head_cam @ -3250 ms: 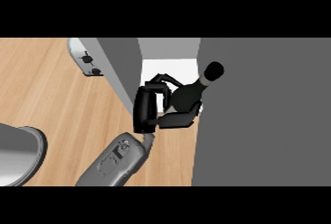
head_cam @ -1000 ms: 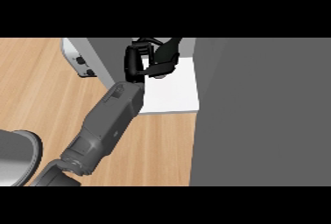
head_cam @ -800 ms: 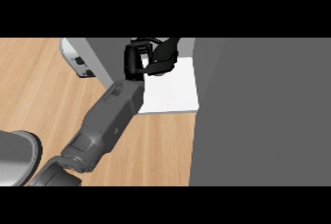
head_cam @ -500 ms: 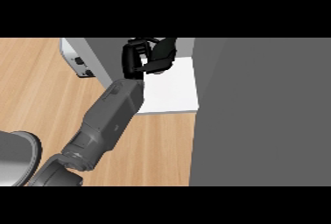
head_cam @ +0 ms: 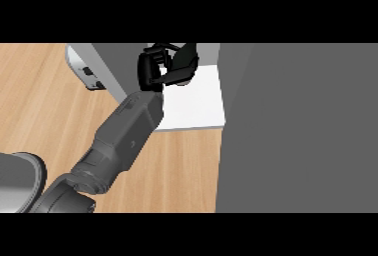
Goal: Pick up the wine, place it into the cabinet and close the cabinet
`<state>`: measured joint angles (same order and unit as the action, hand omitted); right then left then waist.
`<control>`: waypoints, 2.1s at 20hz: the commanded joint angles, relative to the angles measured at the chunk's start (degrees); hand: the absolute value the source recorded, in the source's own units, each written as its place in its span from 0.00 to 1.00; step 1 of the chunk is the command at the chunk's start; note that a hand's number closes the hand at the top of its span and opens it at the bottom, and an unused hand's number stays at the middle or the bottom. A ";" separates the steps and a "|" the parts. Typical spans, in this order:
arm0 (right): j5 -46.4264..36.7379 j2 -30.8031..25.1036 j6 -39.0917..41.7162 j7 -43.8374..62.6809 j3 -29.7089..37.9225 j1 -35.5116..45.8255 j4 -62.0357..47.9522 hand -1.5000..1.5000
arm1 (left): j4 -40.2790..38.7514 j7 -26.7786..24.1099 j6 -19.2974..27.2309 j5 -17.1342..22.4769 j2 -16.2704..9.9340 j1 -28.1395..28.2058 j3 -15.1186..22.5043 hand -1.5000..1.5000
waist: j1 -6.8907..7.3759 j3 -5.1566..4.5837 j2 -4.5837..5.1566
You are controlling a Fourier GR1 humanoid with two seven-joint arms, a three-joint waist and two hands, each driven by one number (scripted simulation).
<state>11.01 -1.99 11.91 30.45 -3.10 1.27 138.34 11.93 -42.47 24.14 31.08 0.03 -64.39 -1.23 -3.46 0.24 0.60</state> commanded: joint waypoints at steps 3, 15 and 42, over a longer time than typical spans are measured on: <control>0.87 0.17 -1.61 3.08 -0.69 -0.14 5.19 0.00 | -3.60 -0.47 -0.75 -0.62 -2.07 -0.30 -1.09 1.00 | 0.02 -0.29 0.48; 2.46 -0.94 -0.63 1.94 0.88 1.05 3.80 0.00 | -6.96 -1.38 2.89 -3.20 -2.75 0.16 -0.07 0.00 | -0.46 -0.28 0.75; 1.59 -0.12 -0.95 2.40 -0.66 2.38 2.82 0.00 | -6.53 -8.23 -3.98 -5.42 -2.17 4.77 -0.26 0.00 | -0.51 -0.33 0.84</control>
<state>11.46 -2.85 11.11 32.52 -2.84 5.66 137.73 6.18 -49.30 23.94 25.85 0.03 -62.63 -1.18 -4.49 0.04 1.35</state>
